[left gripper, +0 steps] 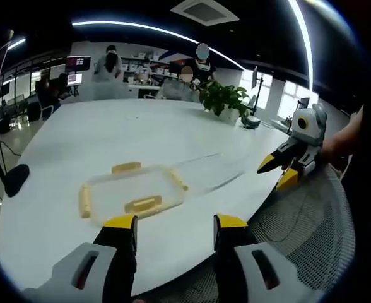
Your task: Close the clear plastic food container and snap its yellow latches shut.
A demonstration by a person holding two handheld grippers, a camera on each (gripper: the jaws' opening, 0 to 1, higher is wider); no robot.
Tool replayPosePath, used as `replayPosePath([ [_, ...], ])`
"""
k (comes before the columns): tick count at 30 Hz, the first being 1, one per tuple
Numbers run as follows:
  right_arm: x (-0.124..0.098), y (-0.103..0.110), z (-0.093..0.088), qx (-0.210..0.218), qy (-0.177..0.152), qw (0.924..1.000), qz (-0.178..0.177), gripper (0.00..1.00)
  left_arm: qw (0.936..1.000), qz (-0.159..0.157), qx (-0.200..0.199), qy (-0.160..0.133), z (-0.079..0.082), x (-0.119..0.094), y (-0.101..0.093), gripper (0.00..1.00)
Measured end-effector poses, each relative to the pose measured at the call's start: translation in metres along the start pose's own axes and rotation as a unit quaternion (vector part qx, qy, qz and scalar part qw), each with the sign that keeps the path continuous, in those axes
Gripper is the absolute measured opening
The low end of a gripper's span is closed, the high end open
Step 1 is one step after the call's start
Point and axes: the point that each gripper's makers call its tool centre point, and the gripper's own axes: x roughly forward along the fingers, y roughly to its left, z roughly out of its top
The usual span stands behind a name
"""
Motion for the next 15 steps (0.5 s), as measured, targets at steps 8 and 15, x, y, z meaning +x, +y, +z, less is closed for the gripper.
replayPosePath([
  [8,-0.005,-0.006,0.012,0.008,-0.019,0.9998,-0.003,0.32,1.0000,-0.006,0.001,0.007,0.004,0.002,-0.001,0.48],
  [15,-0.005,-0.008,0.018,0.005,-0.022,0.9997,-0.006,0.31,0.9997,-0.022,-0.007,0.007,0.008,0.001,-0.003,0.48],
])
